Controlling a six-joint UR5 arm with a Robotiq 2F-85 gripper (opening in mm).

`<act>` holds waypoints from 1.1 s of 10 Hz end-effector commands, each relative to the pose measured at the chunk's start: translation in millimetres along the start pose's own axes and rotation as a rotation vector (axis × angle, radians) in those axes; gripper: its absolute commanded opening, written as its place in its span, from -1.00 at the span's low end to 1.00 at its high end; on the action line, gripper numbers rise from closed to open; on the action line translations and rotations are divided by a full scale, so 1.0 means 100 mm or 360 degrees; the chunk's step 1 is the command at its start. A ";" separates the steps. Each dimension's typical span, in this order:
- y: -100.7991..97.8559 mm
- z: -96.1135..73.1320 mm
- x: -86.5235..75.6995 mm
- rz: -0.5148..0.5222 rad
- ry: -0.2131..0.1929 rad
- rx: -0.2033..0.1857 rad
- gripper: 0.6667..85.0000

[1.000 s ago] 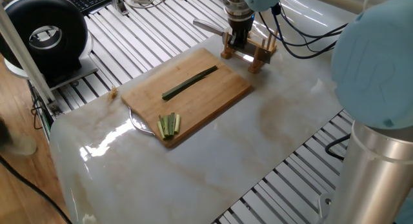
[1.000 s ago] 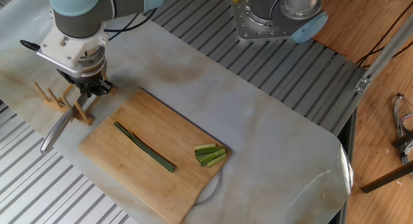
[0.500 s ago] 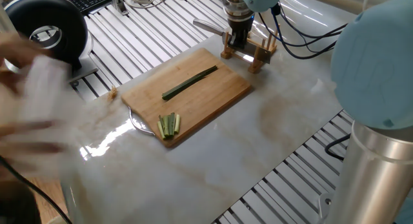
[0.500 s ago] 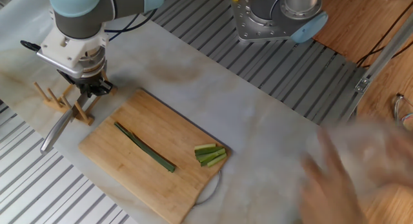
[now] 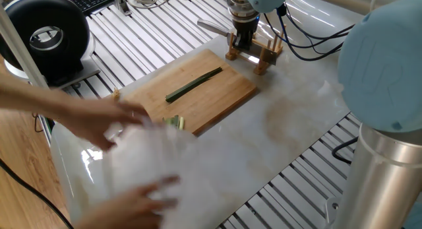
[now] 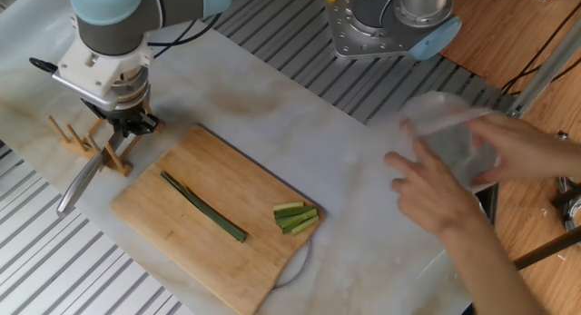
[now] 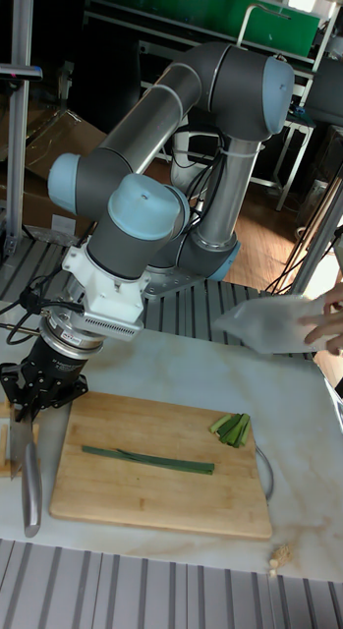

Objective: Chop the green garlic

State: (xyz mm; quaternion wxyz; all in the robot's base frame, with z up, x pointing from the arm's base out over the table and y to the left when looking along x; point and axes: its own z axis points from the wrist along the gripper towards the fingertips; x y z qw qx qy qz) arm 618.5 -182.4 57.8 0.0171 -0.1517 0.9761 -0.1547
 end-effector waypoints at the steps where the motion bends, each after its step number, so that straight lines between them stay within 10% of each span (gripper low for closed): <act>1: 0.01 0.00 0.00 0.0016 -0.0004 -0.0015 -0.53; 11: 0.00 0.00 0.00 0.0028 -0.0006 -0.0012 -0.68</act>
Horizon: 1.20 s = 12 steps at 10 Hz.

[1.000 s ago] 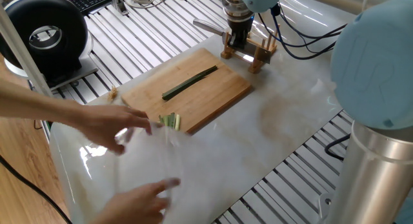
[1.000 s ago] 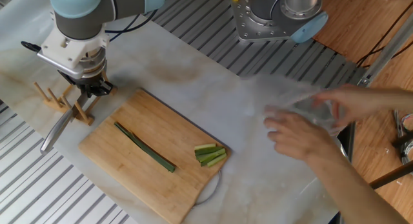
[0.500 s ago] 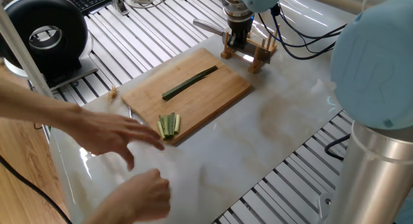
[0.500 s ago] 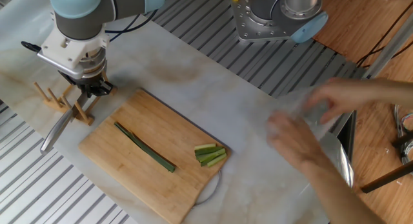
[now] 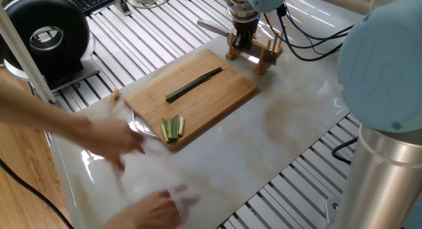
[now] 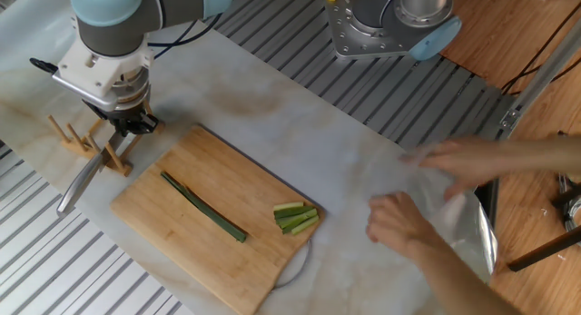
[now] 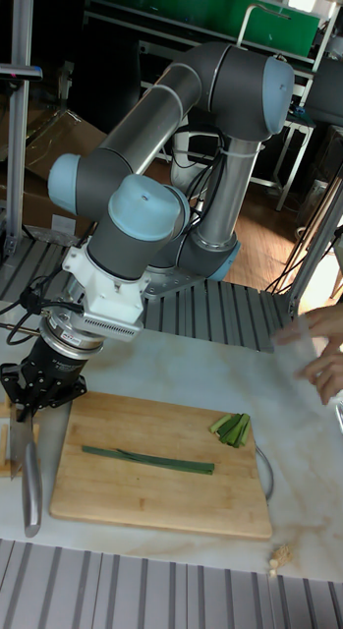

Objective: Chop the green garlic

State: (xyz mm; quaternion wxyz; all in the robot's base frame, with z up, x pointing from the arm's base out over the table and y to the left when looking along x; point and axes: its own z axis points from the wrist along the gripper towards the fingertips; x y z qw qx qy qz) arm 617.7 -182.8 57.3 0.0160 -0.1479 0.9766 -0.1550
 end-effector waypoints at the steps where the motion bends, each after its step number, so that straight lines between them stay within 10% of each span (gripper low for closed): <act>1: 0.00 0.00 -0.02 0.0017 -0.0015 -0.0019 -0.71; 12: -0.11 -0.18 0.01 0.0056 -0.0040 -0.0106 -0.98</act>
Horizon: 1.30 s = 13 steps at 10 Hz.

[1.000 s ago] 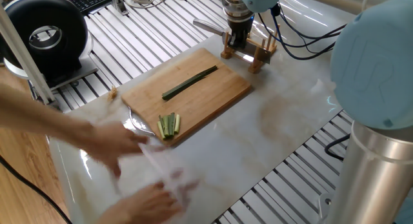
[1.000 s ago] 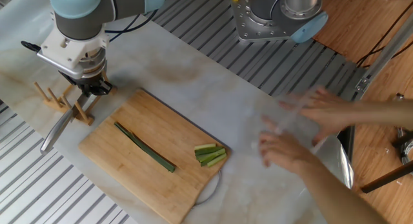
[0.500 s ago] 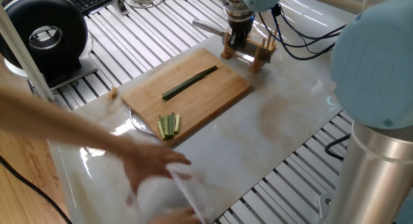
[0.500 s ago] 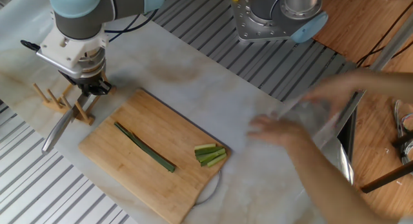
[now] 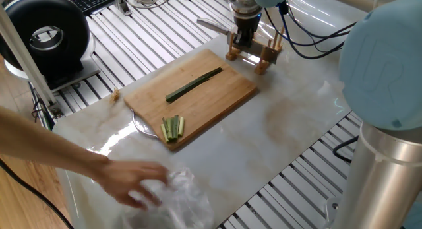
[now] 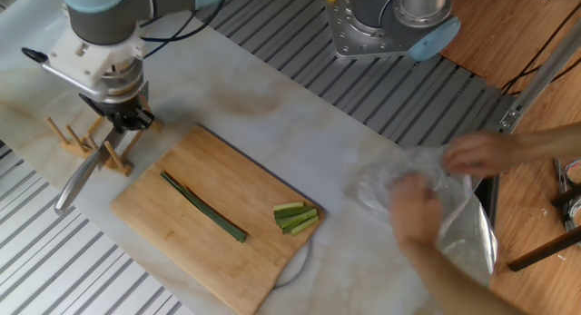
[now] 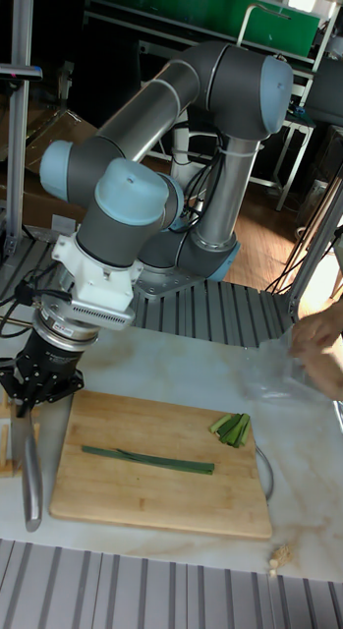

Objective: Chop the green garlic

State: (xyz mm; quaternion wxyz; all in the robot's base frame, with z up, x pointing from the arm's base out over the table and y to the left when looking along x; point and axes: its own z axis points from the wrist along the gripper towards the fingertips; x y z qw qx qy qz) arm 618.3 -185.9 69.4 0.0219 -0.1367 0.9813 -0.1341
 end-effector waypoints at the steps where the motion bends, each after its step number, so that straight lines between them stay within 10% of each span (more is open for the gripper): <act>1: -0.06 -0.14 0.00 0.0017 -0.0021 -0.0038 -0.98; 7: -0.03 -0.86 0.09 0.0008 -0.0008 -0.0055 -0.98; 13: 0.50 -1.50 0.11 0.0122 -0.0046 -0.0123 -0.98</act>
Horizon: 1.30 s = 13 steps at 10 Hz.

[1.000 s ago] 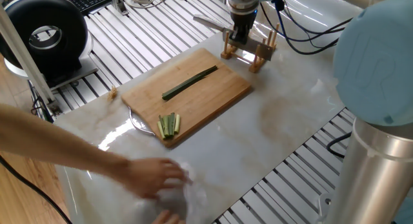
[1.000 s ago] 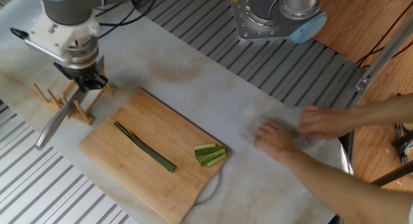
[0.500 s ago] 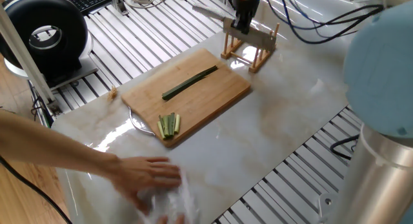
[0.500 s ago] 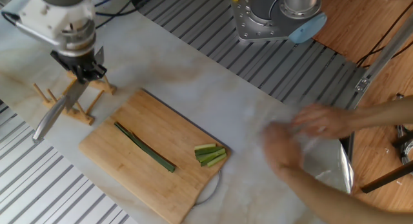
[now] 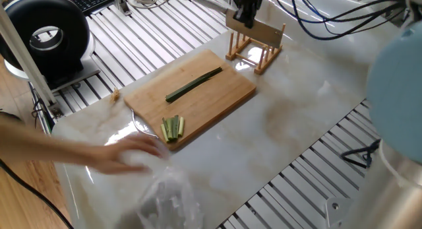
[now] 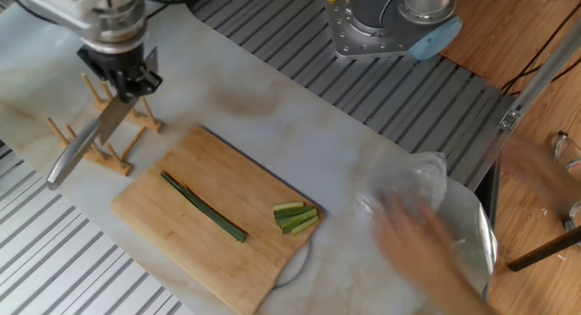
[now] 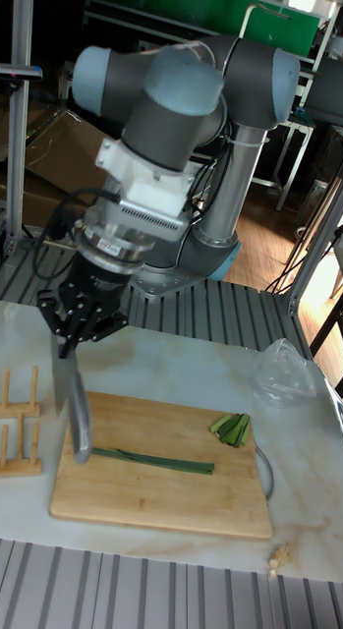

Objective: Chop the green garlic

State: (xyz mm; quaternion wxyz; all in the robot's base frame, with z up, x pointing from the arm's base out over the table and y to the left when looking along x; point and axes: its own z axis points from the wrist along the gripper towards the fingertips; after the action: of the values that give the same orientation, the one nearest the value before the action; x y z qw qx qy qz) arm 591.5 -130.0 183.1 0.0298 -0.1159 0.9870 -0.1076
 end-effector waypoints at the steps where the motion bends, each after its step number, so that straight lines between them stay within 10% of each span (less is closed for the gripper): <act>1: 0.39 -0.26 -0.07 0.0076 -0.0049 -0.0079 -0.98; 7: 1.24 -0.14 -0.40 0.0291 -0.0046 -0.0395 -0.98; 13: 1.43 0.04 -0.44 0.0508 0.0097 -0.0503 -0.98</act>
State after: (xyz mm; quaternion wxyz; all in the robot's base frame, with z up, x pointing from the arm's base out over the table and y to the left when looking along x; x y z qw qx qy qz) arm 601.3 7.0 154.0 0.0123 0.0157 0.9994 0.0295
